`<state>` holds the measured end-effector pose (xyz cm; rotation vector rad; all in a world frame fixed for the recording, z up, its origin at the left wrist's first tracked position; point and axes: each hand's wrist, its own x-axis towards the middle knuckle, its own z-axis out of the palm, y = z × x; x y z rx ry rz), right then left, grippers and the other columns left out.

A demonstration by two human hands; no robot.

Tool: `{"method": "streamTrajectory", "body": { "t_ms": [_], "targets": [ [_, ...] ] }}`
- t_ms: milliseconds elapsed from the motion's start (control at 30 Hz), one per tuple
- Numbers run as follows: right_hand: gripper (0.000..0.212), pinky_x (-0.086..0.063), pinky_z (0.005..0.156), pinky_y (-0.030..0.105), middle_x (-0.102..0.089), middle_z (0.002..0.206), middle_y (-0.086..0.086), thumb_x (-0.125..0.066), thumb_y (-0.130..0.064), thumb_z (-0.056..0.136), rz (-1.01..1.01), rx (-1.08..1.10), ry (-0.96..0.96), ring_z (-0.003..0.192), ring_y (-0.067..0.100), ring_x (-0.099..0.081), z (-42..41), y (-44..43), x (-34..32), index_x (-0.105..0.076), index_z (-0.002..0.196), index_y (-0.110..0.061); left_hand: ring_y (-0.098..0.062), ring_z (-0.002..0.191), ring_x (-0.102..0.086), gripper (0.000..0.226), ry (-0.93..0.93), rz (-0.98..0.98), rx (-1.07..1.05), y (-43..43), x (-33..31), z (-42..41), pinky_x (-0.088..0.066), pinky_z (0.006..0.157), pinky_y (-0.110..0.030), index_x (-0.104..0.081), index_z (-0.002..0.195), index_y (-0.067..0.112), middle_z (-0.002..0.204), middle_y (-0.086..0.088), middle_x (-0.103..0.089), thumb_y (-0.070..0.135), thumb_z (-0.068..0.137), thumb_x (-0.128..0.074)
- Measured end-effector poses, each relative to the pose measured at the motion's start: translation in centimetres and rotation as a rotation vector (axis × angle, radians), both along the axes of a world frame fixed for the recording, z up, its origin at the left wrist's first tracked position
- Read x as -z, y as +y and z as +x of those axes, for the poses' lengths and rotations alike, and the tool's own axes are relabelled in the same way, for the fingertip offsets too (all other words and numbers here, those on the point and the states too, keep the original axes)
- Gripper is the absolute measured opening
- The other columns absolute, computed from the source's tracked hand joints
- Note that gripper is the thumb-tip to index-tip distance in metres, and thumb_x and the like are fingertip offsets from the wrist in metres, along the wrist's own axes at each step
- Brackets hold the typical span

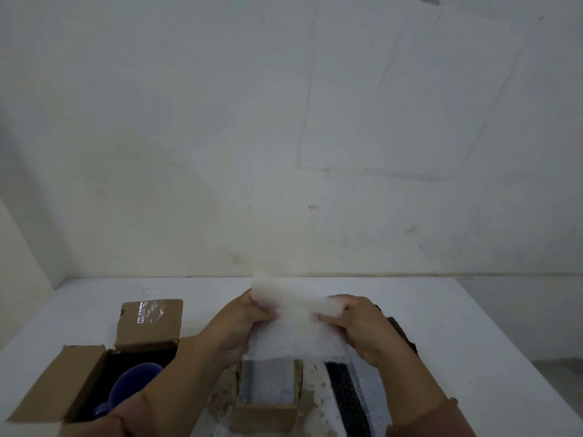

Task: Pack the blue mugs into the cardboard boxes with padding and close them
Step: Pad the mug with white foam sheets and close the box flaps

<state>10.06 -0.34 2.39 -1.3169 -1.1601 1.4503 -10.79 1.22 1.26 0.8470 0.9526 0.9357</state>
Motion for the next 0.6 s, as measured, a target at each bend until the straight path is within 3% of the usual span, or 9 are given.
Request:
{"method": "streamTrajectory", "body": {
  "t_ms": [100, 167, 200, 300, 400, 467, 533, 600],
  "targets": [
    [0.042, -0.055, 0.059, 0.024, -0.074, 0.07, -0.002, -0.054, 0.014, 0.081, 0.023, 0.022, -0.065, 0.067, 0.012, -0.069, 0.1, 0.1, 0.3, -0.074, 0.059, -0.015, -0.034, 0.096, -0.065, 0.028, -0.114, -0.195, -0.037, 0.1, 0.6, -0.8, -0.056, 0.067, -0.041, -0.064, 0.109, 0.015, 0.116, -0.015, -0.066, 0.026, 0.096, -0.042],
    [0.049, -0.054, 0.061, 0.021, -0.073, 0.075, -0.001, -0.048, 0.018, 0.08, 0.066, 0.047, -0.108, 0.072, 0.014, -0.068, 0.0, 0.2, 0.5, -0.074, 0.057, -0.016, -0.037, 0.097, -0.065, 0.05, -0.085, -0.299, 0.066, 0.0, 1.0, -1.4, -0.058, 0.068, -0.047, -0.063, 0.112, 0.011, 0.111, -0.017, -0.069, 0.053, 0.092, -0.042],
    [0.051, -0.053, 0.064, 0.02, -0.073, 0.08, -0.001, -0.045, 0.019, 0.08, 0.088, 0.043, -0.135, 0.078, 0.015, -0.067, -0.1, 0.2, 0.6, -0.074, 0.057, -0.016, -0.037, 0.092, -0.067, 0.053, -0.048, -0.326, 0.132, -0.2, 1.1, -1.6, -0.059, 0.063, -0.047, -0.062, 0.112, 0.01, 0.102, -0.017, -0.071, 0.055, 0.089, -0.048],
    [0.05, -0.053, 0.074, 0.022, -0.068, 0.102, 0.002, -0.043, 0.02, 0.078, 0.077, -0.062, -0.194, 0.096, 0.02, -0.063, -0.3, 0.0, 0.7, -0.076, 0.064, -0.015, -0.034, 0.08, -0.065, 0.033, 0.025, -0.296, 0.187, -0.3, 1.5, -1.9, -0.057, 0.049, -0.035, -0.056, 0.117, 0.003, 0.1, -0.02, -0.066, 0.014, 0.087, -0.06],
    [0.044, -0.055, 0.076, 0.028, -0.067, 0.107, 0.007, -0.041, 0.015, 0.08, -0.071, -0.2, -0.066, 0.099, 0.023, -0.063, 0.3, 0.0, 0.6, -0.076, 0.077, -0.012, -0.041, 0.107, -0.058, 0.038, 0.071, -0.222, 0.142, 0.4, 1.9, -2.2, -0.056, 0.073, -0.044, -0.051, 0.122, 0.001, 0.124, -0.023, -0.058, -0.011, 0.087, -0.048],
    [0.031, -0.056, 0.072, 0.033, -0.067, 0.104, 0.01, -0.045, 0.004, 0.088, -0.131, -0.205, 0.069, 0.093, 0.025, -0.064, 0.2, 0.1, 0.8, -0.072, 0.092, -0.011, -0.043, 0.115, -0.053, 0.044, 0.083, -0.188, 0.165, 0.5, 1.9, -2.4, -0.047, 0.092, -0.053, -0.052, 0.122, 0.001, 0.126, -0.022, -0.056, -0.018, 0.083, -0.045],
    [0.019, -0.055, 0.066, 0.032, -0.067, 0.098, 0.01, -0.052, -0.004, 0.09, -0.144, -0.156, 0.004, 0.084, 0.022, -0.066, -0.4, 0.2, 1.4, -0.068, 0.097, -0.013, -0.042, 0.116, -0.052, 0.052, 0.127, -0.159, 0.168, 0.3, 1.9, -2.4, -0.043, 0.096, -0.053, -0.052, 0.122, 0.001, 0.126, -0.022, -0.057, -0.025, 0.078, -0.04],
    [0.017, -0.052, 0.057, 0.029, -0.063, 0.086, 0.008, -0.055, 0.001, 0.087, -0.129, -0.121, -0.132, 0.068, 0.016, -0.063, -1.2, 0.4, 2.4, -0.063, 0.09, -0.014, -0.04, 0.116, -0.053, 0.06, 0.152, -0.139, 0.169, 0.1, 2.1, -2.6, -0.046, 0.093, -0.048, -0.053, 0.122, 0.002, 0.126, -0.021, -0.058, -0.028, 0.073, -0.036]
  ]
}}
